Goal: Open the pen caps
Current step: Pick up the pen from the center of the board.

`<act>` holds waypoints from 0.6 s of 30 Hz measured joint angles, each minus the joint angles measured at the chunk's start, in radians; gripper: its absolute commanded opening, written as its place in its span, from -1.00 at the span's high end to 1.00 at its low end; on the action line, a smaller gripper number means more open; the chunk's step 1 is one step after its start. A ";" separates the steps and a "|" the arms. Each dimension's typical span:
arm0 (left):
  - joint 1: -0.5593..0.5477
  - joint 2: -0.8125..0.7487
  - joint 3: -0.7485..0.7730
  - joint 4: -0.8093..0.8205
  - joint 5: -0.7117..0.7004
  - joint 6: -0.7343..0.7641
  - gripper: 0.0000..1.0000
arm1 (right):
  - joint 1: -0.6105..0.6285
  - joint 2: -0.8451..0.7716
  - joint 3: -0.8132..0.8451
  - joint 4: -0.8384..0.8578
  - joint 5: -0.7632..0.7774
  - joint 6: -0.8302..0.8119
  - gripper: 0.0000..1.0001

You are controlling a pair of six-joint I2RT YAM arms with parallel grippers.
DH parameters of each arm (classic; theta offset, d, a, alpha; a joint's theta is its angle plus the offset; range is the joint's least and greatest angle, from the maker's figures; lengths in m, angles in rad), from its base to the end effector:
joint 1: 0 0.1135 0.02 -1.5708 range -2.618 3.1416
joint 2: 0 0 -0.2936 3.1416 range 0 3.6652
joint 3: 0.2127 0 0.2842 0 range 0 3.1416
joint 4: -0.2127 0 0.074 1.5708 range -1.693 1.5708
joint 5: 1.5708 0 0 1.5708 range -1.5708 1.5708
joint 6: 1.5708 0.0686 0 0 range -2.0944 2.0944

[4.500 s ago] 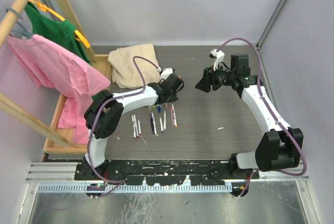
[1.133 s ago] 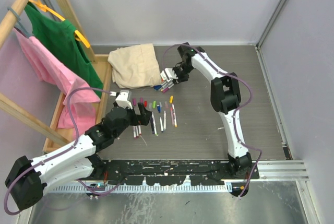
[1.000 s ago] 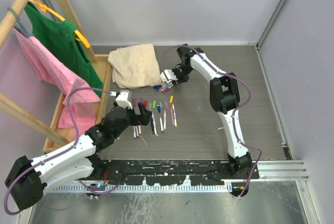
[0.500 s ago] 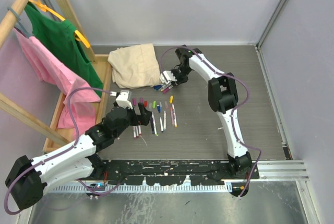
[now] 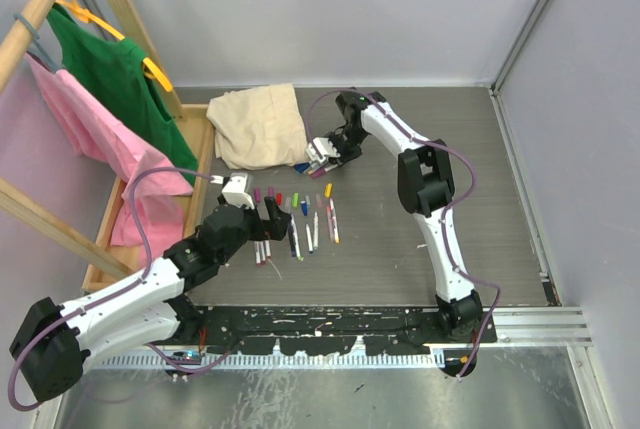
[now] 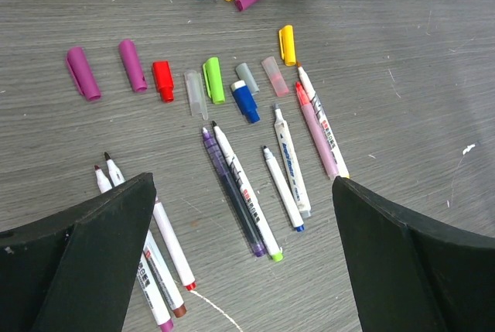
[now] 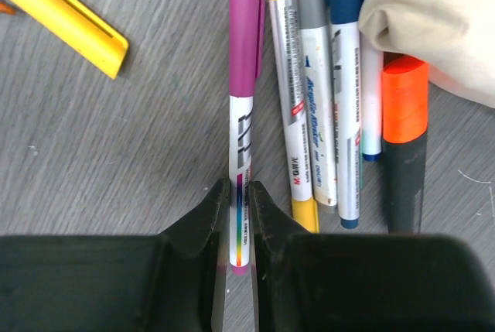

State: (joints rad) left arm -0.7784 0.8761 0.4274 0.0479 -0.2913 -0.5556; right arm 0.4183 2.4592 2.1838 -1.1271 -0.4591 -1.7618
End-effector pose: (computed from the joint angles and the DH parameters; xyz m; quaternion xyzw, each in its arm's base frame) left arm 0.1826 -0.1524 0.2181 0.0121 0.8287 -0.2429 0.5041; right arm 0.4941 0.2529 0.1473 -0.8692 0.4318 0.1265 0.2052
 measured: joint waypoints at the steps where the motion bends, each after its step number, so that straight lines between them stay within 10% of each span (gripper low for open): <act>1: 0.000 0.000 0.000 0.000 0.000 0.000 -0.96 | 0.000 0.000 0.000 -0.009 0.004 -0.002 0.70; 18: 0.000 -0.006 -0.001 0.002 0.010 -0.005 -0.96 | -0.031 -0.159 -0.280 0.062 0.062 0.128 0.63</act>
State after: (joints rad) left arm -0.7784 0.8700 0.4267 0.0494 -0.2813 -0.5602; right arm 0.3870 2.2997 1.9038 -1.0653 -0.3973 -1.6337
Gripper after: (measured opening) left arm 0.983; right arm 0.187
